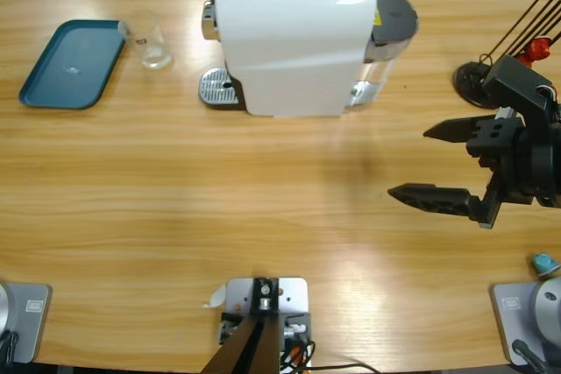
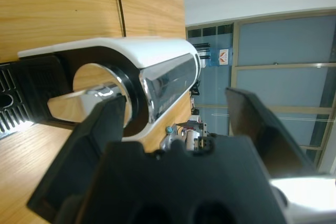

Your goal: Pour coffee

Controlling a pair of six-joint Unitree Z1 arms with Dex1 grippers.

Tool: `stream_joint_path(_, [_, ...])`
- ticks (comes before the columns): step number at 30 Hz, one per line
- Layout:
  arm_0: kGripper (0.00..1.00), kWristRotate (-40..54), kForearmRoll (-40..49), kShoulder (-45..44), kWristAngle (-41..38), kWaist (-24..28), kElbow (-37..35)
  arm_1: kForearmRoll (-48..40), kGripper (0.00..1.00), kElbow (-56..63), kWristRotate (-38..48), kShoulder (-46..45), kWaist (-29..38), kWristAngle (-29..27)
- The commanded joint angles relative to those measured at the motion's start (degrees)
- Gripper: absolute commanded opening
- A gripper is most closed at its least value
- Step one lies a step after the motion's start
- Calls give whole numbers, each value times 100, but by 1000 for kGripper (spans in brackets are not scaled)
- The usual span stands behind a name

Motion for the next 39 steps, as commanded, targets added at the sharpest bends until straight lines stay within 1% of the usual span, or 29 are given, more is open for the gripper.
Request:
stream_joint_path(1, [701, -61, -66, 313, -112, -87, 89, -59, 977, 208, -25, -62, 53, -63])
stream_joint_path(3, [693, -61, -66, 290, -149, -89, 100, -59, 977, 208, -25, -67, 53, -65])
stream_joint_path(4, [718, -63, -66, 272, -159, -89, 95, -66, 980, 208, -25, -64, 53, -65])
stream_joint_path(6, [844, -70, -68, 251, -164, -96, 93, -68, 986, 208, -25, -67, 53, -65])
stream_joint_path(7, [884, -70, -68, 249, -164, -98, 93, -75, 987, 208, -25, -71, 53, -65])
stream_joint_path(8, [903, -70, -71, 253, -164, -101, 100, -76, 987, 215, -25, -64, 53, -65])
stream_joint_path(12, [893, -70, -69, 260, -180, -117, 140, -76, 982, 208, -20, -51, 53, -62])
stream_joint_path(13, [849, -70, -73, 260, -182, -124, 145, -76, 982, 208, -20, -44, 53, -62])
stream_joint_path(15, [707, -70, -75, 265, -191, -124, 145, -76, 977, 208, -18, -46, 53, -58])
stream_joint_path(16, [657, -70, -75, 269, -200, -124, 138, -76, 977, 208, -18, -44, 53, -56])
stream_joint_path(17, [570, -70, -82, 276, -214, -119, 137, -76, 977, 208, -16, -44, 53, -56])
stream_joint_path(20, [378, -70, -85, 267, -235, -89, 137, -85, 969, 206, -16, -37, 53, -48])
stream_joint_path(21, [350, -70, -105, 269, -235, -89, 137, -85, 965, 208, -16, -37, 53, -48])
stream_joint_path(22, [345, -70, -110, 274, -235, -89, 137, -83, 962, 202, -16, -29, 53, -48])
stream_joint_path(23, [289, -77, -110, 276, -235, -89, 137, -83, 950, 202, -16, -27, 53, -48])
stream_joint_path(24, [205, -79, -110, 276, -235, -94, 138, -82, 932, 208, -16, -27, 53, -41])
stream_joint_path(26, [140, -75, -110, 292, -235, -103, 154, -83, 919, 206, -16, -22, 53, -37])
stream_joint_path(27, [43, -79, -110, 293, -235, -106, 158, -85, 906, 199, -16, -16, 53, -30])
stream_joint_path(28, [0, -79, -115, 293, -235, -115, 154, -78, 895, 199, -16, -4, 53, -30])
stream_joint_path(31, [0, -70, -117, 293, -235, -140, 158, -76, 884, 199, -16, 1, 53, -16])
stream_joint_path(32, [0, -70, -119, 292, -235, -142, 163, -76, 865, 199, -16, 8, 53, -12])
stream_joint_path(33, [0, -79, -119, 285, -235, -147, 165, -76, 802, 192, -16, 19, 53, -7])
stream_joint_path(34, [0, -79, -119, 272, -235, -156, 170, -76, 764, 190, -16, 33, 53, -4])
stream_joint_path(35, [0, -79, -119, 255, -235, -154, 172, -71, 749, 190, -16, 43, 53, 3])
stream_joint_path(37, [0, -70, -119, 221, -226, -152, 172, -68, 647, 186, -16, 43, 53, 14])
stream_joint_path(39, [0, -77, -119, 200, -196, -150, 170, -68, 636, 186, -16, 52, 53, 14])
